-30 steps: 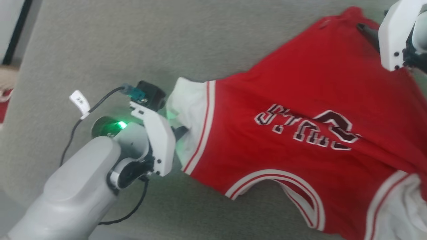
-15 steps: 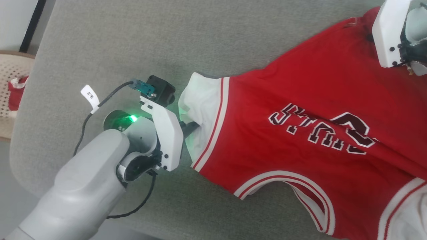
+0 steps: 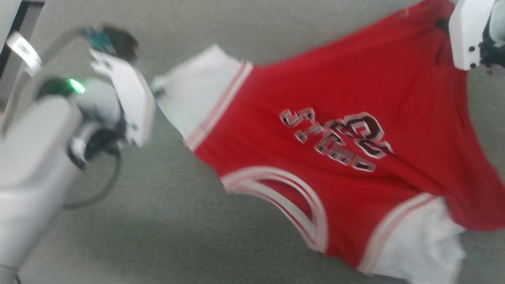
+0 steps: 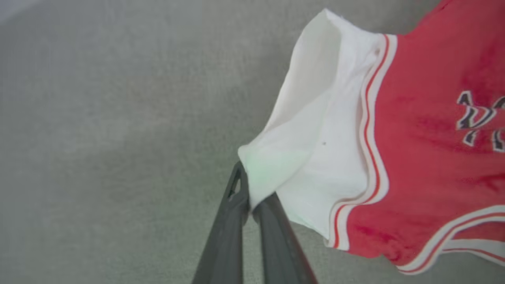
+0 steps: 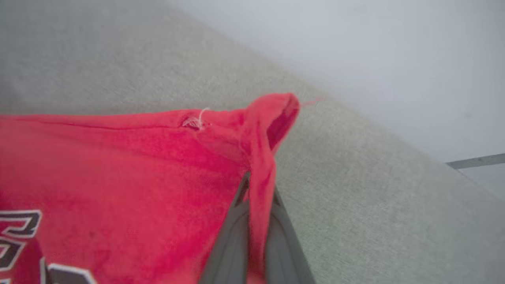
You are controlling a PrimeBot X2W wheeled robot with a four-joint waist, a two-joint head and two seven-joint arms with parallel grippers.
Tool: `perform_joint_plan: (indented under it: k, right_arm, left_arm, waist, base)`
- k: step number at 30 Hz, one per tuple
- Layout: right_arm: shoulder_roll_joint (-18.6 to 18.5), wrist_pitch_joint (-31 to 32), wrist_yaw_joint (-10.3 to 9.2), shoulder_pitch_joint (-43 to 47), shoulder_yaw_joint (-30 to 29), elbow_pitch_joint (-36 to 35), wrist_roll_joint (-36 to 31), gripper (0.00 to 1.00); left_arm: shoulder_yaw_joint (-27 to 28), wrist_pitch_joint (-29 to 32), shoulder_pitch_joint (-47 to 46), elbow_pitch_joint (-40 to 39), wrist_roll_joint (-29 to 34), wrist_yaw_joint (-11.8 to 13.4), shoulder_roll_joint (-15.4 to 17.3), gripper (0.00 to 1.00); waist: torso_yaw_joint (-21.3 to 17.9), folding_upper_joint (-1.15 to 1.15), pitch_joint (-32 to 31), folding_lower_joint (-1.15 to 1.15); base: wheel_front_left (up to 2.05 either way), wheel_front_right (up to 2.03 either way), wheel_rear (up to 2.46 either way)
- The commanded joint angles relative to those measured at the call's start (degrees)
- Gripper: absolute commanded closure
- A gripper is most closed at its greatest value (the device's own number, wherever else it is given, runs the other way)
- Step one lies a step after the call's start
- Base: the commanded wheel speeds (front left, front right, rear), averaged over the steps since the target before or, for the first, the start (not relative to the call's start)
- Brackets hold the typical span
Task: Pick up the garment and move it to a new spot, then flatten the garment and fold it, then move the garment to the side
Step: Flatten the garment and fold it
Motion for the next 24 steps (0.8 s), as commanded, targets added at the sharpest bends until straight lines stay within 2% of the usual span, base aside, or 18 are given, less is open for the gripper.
perform_joint_plan:
  k: [1,6,12,15,18,24]
  right_arm:
    - [-0.19,-0.55,-0.02,-0.46,0.28,-0.46,0.34,1.0]
    - [-1.34,-2.76,-0.02,-1.69,0.53,-3.2,1.03,1.0]
    - [-2.38,-4.42,-0.02,-3.42,-0.07,-6.06,0.82,1.0]
    - [-2.61,-5.16,-0.02,-4.26,-0.63,-7.16,0.19,1.0]
    - [-2.32,-6.99,-0.03,-5.47,-1.67,-6.97,-1.41,1.0]
    - [1.04,-16.88,-0.03,-9.95,-5.91,-0.03,-8.01,1.0]
  left_arm:
    - [0.69,0.35,-1.19,0.11,0.36,0.56,0.94,1.0]
    - [2.29,1.95,-8.0,0.3,2.51,1.28,3.53,1.0]
    - [2.92,2.6,-15.66,3.5,4.75,-0.18,4.8,1.0]
    - [2.83,2.51,-19.09,5.85,5.78,-0.89,4.36,1.0]
    - [2.63,0.6,-22.27,8.31,7.26,-1.65,3.74,1.0]
    - [3.51,-10.39,-31.2,15.83,12.09,-1.85,0.14,1.0]
  waist:
    - [-2.15,0.0,-2.2,0.0]
    - [-5.17,0.0,-5.32,0.0]
    - [-7.98,0.0,-8.42,0.0]
    - [-8.91,0.0,-9.18,0.0]
    - [-9.55,0.0,-8.88,0.0]
    - [-10.16,0.0,-4.57,0.0]
  base:
    - [0.0,0.0,0.0]
    - [0.0,0.0,0.0]
    - [0.0,0.0,0.0]
    - [0.0,0.0,0.0]
    - [0.0,0.0,0.0]
    - [0.0,0.0,0.0]
